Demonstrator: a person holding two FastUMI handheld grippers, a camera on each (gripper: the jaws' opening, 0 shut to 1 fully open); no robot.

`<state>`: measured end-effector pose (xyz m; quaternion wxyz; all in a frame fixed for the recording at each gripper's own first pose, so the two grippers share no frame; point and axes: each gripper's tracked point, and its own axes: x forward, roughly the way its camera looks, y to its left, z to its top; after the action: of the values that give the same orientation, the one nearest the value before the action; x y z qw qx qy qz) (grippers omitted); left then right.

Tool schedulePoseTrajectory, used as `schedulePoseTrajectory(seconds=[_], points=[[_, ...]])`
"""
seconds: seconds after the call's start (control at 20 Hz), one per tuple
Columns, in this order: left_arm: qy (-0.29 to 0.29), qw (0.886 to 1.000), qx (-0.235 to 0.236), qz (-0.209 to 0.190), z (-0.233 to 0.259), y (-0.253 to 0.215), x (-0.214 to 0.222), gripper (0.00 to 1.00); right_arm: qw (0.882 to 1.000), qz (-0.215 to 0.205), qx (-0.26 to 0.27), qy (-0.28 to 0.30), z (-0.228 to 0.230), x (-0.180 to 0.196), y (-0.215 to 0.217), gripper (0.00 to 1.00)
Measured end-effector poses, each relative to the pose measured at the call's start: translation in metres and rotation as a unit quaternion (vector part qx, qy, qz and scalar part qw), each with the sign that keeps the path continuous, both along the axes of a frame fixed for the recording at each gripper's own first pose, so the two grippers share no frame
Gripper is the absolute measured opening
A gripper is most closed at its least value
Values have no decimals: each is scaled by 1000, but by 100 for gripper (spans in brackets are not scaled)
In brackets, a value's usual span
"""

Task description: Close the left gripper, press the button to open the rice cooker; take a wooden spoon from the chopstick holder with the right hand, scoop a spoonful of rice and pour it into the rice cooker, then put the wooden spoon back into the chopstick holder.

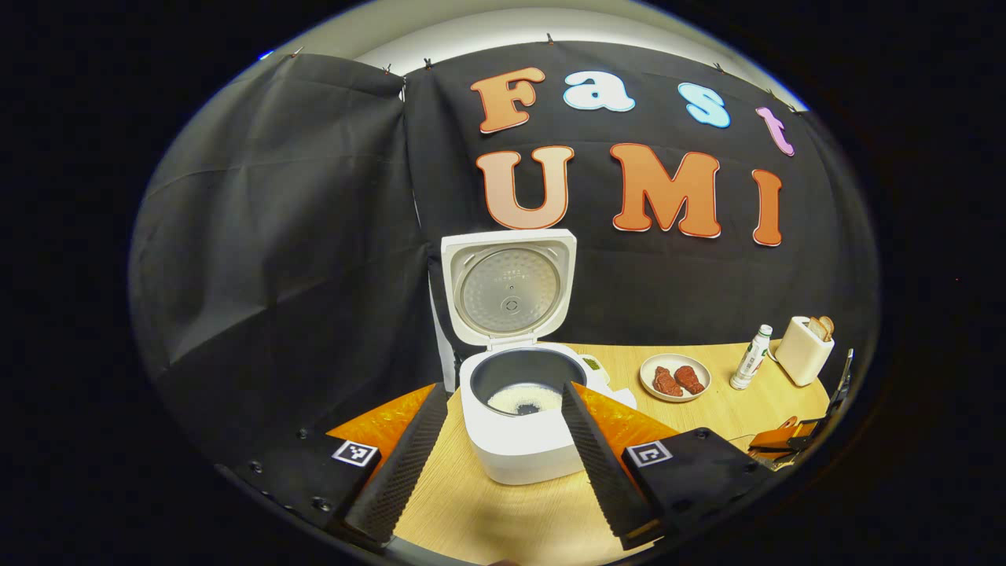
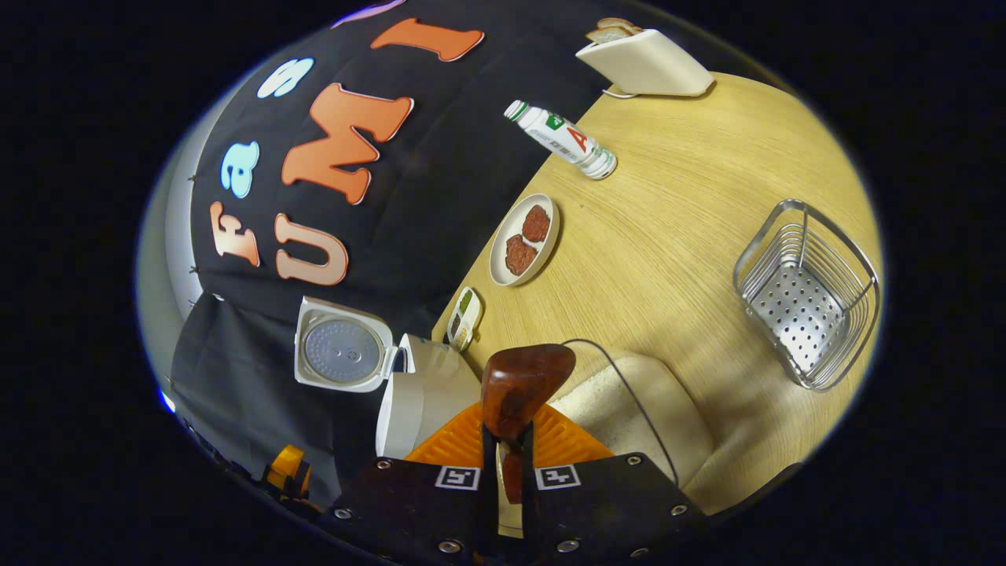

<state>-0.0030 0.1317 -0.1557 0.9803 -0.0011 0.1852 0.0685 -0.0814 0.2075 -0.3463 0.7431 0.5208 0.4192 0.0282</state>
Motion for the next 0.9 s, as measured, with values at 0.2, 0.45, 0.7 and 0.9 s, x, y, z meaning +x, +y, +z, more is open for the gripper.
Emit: schedulePoseTrajectory(seconds=[0.2, 0.45, 0.7, 0.9], points=[[-1, 1000, -1, -5, -1, -7, 2, 100, 999, -29, 24, -8, 11, 12, -16, 11], [-3, 1000, -7, -2, 0, -12, 5, 100, 996, -53, 71, -11, 30, 24, -19, 12], [-7, 1000, -12, 3, -1, -11, 6, 99, 990, -69, 123, -7, 50, 35, -15, 11], [-8, 1000, -18, 15, -3, -2, 4, 99, 987, -59, 146, -22, 74, 50, -1, 11]])
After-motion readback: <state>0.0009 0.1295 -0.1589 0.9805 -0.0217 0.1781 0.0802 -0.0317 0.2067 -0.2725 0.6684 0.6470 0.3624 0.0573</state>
